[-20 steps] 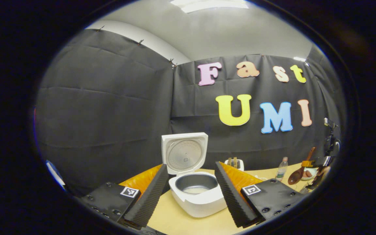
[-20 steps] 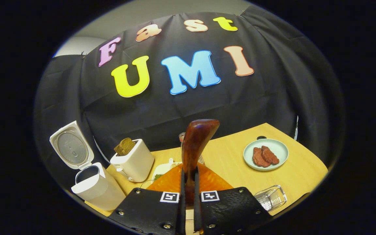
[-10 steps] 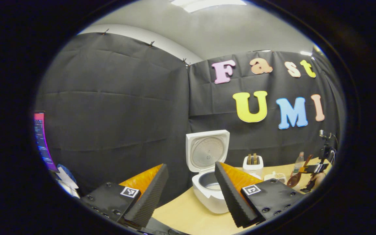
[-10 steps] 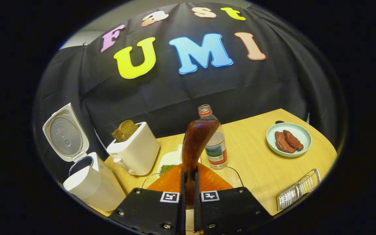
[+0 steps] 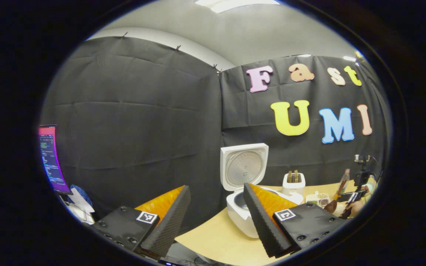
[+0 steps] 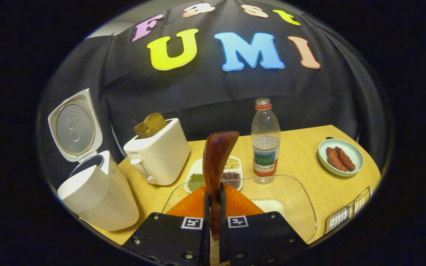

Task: Close the left gripper, press the button to open the rice cooker; take a wooden spoon from the chopstick holder with the right hand, scoop a spoonful of rice and pour it into the rice cooker, then put the wooden spoon back into the chopstick holder.

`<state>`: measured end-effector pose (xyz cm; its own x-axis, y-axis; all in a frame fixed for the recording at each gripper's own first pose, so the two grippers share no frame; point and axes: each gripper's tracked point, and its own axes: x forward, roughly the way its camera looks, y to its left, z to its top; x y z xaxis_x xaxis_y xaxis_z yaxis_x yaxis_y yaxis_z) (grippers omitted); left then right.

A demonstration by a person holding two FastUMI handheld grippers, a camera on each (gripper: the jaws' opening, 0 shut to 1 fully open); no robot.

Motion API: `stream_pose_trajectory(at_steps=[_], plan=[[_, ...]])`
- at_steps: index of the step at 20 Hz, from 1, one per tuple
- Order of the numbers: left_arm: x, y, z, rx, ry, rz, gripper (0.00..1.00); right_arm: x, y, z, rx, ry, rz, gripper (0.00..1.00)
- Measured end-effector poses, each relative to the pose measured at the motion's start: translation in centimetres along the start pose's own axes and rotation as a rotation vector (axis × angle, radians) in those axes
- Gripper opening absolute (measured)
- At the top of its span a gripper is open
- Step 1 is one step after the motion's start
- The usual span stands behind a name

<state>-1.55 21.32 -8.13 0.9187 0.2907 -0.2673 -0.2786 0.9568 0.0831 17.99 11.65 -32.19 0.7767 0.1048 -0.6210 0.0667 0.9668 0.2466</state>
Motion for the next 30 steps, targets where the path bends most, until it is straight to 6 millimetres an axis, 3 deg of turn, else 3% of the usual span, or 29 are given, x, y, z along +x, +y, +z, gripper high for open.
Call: stream_pose_trajectory(at_steps=[5, 11, 14, 15, 20, 23, 24, 30], plan=[[-0.3, -0.4, 0.2, -0.003, -0.009, -0.009, 0.99, -0.5, 0.9, -0.6, 0.184, 0.066, 0.077, 0.1], [0.0, -1.3, 0.8, -0.019, -0.02, -0.03, 0.97, -1.7, -1.5, -0.8, 0.45, 0.132, 0.087, 0.1], [0.1, -2.2, 0.8, -0.022, -0.02, -0.051, 0.94, -2.3, -2.9, 0.5, 0.516, 0.11, 0.086, 0.1], [0.1, -2.4, 0.9, -0.021, -0.025, -0.058, 0.99, -2.6, -3.3, 1.0, 0.538, 0.102, 0.09, 0.1], [0.0, -3.5, 1.5, -0.019, -0.043, -0.085, 1.0, -4.2, -4.4, 4.0, 0.708, 0.075, 0.129, 0.1], [0.1, -3.5, 1.4, -0.03, -0.045, -0.093, 0.96, -5.4, -3.2, 5.4, 0.795, 0.076, 0.195, 0.1], [0.1, -3.6, 1.3, -0.034, -0.042, -0.096, 0.93, -5.7, -2.4, 5.9, 0.828, 0.083, 0.228, 0.1], [-0.1, -2.7, 0.8, -0.043, -0.045, -0.099, 0.93, -7.3, 3.6, 8.0, 0.904, 0.119, 0.377, 0.1]])
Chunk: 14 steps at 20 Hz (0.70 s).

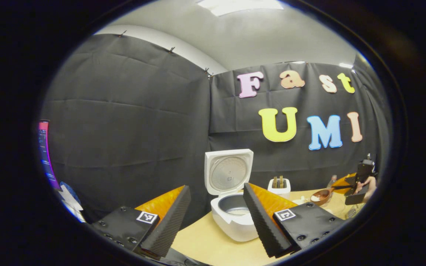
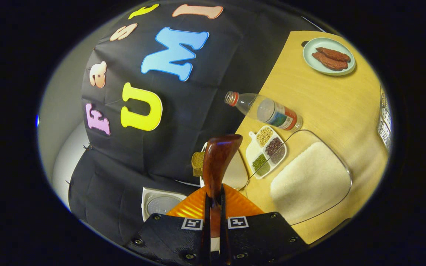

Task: Close the left gripper, press the button to open the rice cooker; take a wooden spoon from the chopstick holder with the right hand, scoop a spoonful of rice and pour it into the rice cooker, then put the wooden spoon back into the chopstick holder.

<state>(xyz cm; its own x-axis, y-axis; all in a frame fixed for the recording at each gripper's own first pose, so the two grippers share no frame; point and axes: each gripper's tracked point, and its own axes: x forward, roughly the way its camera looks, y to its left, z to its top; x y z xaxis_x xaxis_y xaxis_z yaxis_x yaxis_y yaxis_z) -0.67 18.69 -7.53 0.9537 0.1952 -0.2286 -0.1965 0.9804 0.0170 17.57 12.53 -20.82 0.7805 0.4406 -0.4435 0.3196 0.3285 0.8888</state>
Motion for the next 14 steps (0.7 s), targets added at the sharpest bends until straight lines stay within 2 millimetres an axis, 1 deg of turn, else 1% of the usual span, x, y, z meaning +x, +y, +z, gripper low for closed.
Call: stream_pose_trajectory(at_steps=[1, 2, 4, 7, 10, 12, 14], plan=[[-0.2, 0.3, -0.1, 0.002, 0.001, 0.002, 0.94, 0.2, 1.0, -0.7, -0.009, 0.014, 0.015, 0.1], [-0.3, 0.7, -0.5, 0.003, 0.003, 0.009, 0.99, 0.6, 2.2, -1.2, -0.015, 0.019, 0.031, 0.1], [-0.8, 1.7, -1.0, -0.001, 0.009, 0.024, 0.99, 1.6, 4.7, -2.2, -0.032, 0.029, 0.066, 0.1], [-1.4, 3.5, -1.8, -0.014, 0.021, 0.057, 0.99, 3.7, 8.0, -4.6, -0.066, 0.061, 0.113, 0.1], [-2.1, 5.7, -2.5, -0.026, 0.03, 0.105, 0.99, 5.7, 10.5, -6.7, -0.123, 0.076, 0.126, 0.1], [-3.0, 7.3, -2.9, -0.028, 0.033, 0.14, 0.99, 7.2, 12.0, -8.6, -0.154, 0.092, 0.14, 0.1], [-3.8, 8.8, -3.5, -0.03, 0.043, 0.175, 0.99, 8.7, 13.1, -10.5, -0.182, 0.109, 0.145, 0.1]])
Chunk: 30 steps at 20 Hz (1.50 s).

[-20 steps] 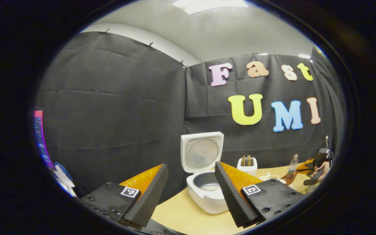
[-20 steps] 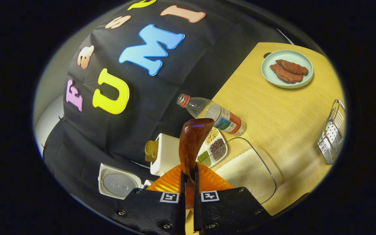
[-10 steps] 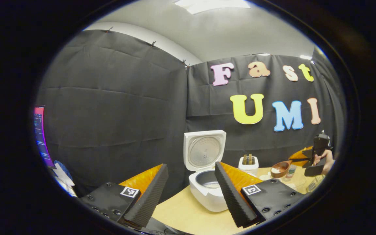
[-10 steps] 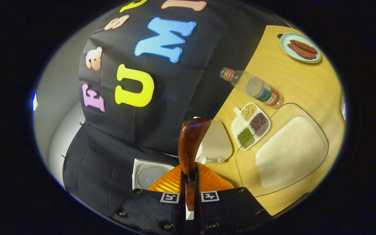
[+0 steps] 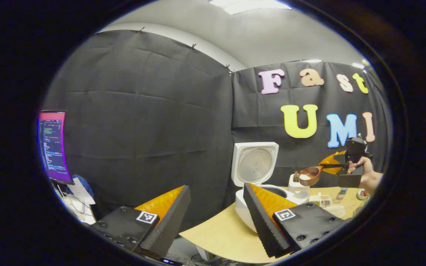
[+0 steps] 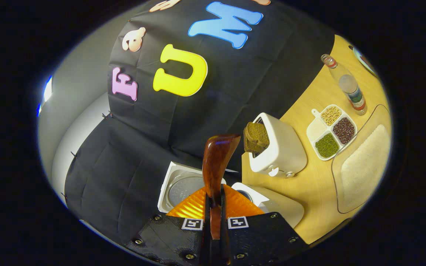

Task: Close the left gripper, press the button to open the rice cooker; take a wooden spoon from the chopstick holder with the right hand, scoop a spoonful of rice and pour it into the rice cooker, then put the wooden spoon back into the chopstick holder.

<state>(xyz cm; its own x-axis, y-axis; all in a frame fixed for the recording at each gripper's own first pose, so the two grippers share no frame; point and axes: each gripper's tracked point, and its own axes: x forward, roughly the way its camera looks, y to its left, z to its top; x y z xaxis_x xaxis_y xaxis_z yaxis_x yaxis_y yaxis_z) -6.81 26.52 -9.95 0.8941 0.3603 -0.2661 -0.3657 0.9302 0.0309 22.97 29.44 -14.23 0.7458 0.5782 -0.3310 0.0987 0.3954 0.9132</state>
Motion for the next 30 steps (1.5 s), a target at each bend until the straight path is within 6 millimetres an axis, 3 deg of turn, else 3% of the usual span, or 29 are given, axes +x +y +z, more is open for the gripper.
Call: stream_pose_trajectory(at_steps=[2, 3, 5, 7, 8, 9, 10, 12, 13, 15, 17, 22, 26, 30], plan=[[-0.3, 1.6, -0.5, -0.012, 0.011, 0.033, 0.99, 1.9, 0.8, -1.8, -0.052, 0.019, 0.002, 0.1], [-0.5, 2.2, -0.7, -0.018, 0.017, 0.048, 0.94, 2.9, 1.1, -2.7, -0.083, 0.027, -0.004, 0.1], [-1.1, 3.6, -1.4, -0.025, 0.025, 0.08, 0.99, 4.8, 1.3, -4.8, -0.145, 0.046, -0.019, 0.1], [-1.7, 5.0, -1.8, -0.024, 0.033, 0.114, 0.94, 6.8, 1.5, -6.6, -0.215, 0.06, -0.03, 0.1], [-2.1, 5.7, -1.9, -0.027, 0.037, 0.13, 0.99, 7.8, 1.5, -7.3, -0.257, 0.063, -0.035, 0.1], [-2.5, 6.3, -2.1, -0.031, 0.044, 0.146, 0.94, 8.5, 1.5, -8.2, -0.297, 0.069, -0.045, 0.1], [-2.8, 6.9, -2.5, -0.033, 0.052, 0.161, 0.99, 9.4, 1.3, -8.9, -0.339, 0.074, -0.055, 0.1], [-3.3, 7.9, -2.8, -0.033, 0.059, 0.192, 0.94, 10.7, 1.2, -10.1, -0.433, 0.079, -0.072, 0.1], [-3.8, 8.7, -3.0, -0.032, 0.062, 0.209, 0.99, 11.2, 0.8, -10.3, -0.493, 0.078, -0.088, 0.1], [-4.7, 10.1, -3.3, -0.041, 0.062, 0.235, 0.97, 12.1, 0.1, -10.9, -0.63, 0.085, -0.128, 0.1], [-5.3, 11.0, -3.6, -0.047, 0.064, 0.254, 0.97, 12.4, 0.0, -11.3, -0.771, 0.089, -0.144, 0.1], [-5.9, 11.6, -4.8, -0.06, 0.089, 0.265, 0.96, 12.2, 2.7, -13.3, -1.195, 0.068, -0.101, 0.1], [-6.3, 10.9, -3.9, -0.036, 0.07, 0.254, 0.97, 11.5, 4.2, -14.4, -1.583, 0.012, -0.073, 0.1], [-6.3, 10.5, -2.9, -0.026, 0.05, 0.245, 0.96, 11.0, 4.6, -14.3, -1.765, -0.049, -0.075, 0.1]])
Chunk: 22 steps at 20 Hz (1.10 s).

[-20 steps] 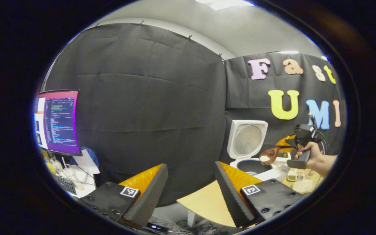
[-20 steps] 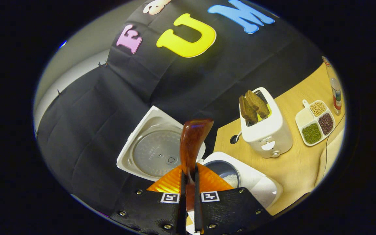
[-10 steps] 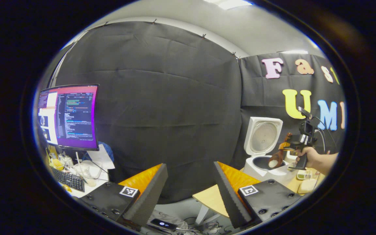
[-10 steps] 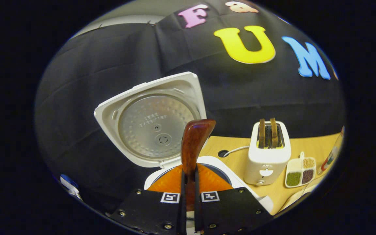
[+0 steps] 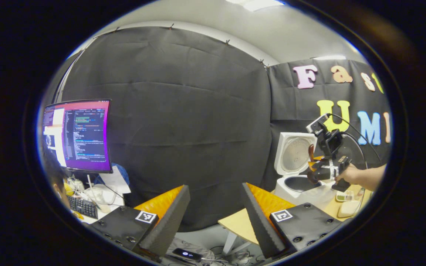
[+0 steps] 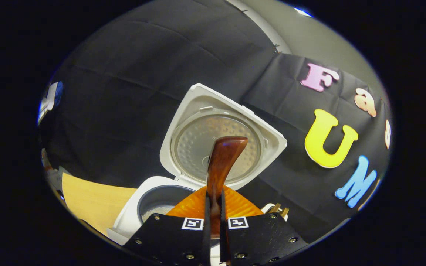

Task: Close the left gripper, press the button to open the rice cooker; take a wooden spoon from the chopstick holder with the right hand, scoop a spoonful of rice and pour it into the rice cooker, then put the wooden spoon back into the chopstick holder.

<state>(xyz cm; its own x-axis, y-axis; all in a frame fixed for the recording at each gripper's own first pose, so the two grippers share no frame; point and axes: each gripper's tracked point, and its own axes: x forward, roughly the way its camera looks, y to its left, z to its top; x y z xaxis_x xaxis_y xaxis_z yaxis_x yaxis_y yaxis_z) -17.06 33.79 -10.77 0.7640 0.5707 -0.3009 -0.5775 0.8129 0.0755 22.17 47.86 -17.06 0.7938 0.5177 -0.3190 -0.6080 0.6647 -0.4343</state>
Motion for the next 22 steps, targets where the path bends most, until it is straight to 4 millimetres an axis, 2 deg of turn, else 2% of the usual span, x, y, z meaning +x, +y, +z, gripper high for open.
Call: stream_pose_trajectory(at_steps=[2, 5, 9, 12, 13, 16, 17, 19, 22], plan=[[-0.1, 0.1, 0.0, -0.001, -0.005, -0.003, 0.95, 0.1, -0.3, -1.1, 0.025, 0.025, -0.013, 0.1], [0.0, 0.3, -0.5, -0.011, -0.009, -0.011, 0.97, 0.0, -0.4, -2.4, 0.206, 0.08, 0.032, 0.1], [0.6, -0.2, 0.9, -0.016, -0.03, -0.026, 0.96, -0.7, -0.5, -1.1, 0.524, 0.104, 0.093, 0.1], [0.9, -1.0, 1.8, -0.011, -0.048, -0.048, 0.99, -1.3, -2.2, -0.2, 0.745, 0.103, 0.134, 0.1], [1.2, -1.4, 2.0, -0.012, -0.054, -0.059, 0.95, -1.7, -2.6, -0.1, 0.806, 0.106, 0.14, 0.1], [2.1, -3.0, 3.2, -0.032, -0.066, -0.108, 0.95, -3.4, -4.1, 0.9, 0.939, 0.088, 0.163, 0.1], [2.6, -3.7, 3.7, -0.034, -0.074, -0.123, 0.96, -3.7, -4.0, 0.7, 0.98, 0.085, 0.166, 0.1], [3.3, -4.8, 4.6, -0.027, -0.094, -0.155, 0.97, -5.6, -5.1, -0.4, 1.052, 0.088, 0.17, 0.1], [4.7, -7.8, 5.9, -0.012, -0.119, -0.211, 0.95, -8.2, -8.0, -1.8, 1.118, 0.077, 0.13, 0.1]])
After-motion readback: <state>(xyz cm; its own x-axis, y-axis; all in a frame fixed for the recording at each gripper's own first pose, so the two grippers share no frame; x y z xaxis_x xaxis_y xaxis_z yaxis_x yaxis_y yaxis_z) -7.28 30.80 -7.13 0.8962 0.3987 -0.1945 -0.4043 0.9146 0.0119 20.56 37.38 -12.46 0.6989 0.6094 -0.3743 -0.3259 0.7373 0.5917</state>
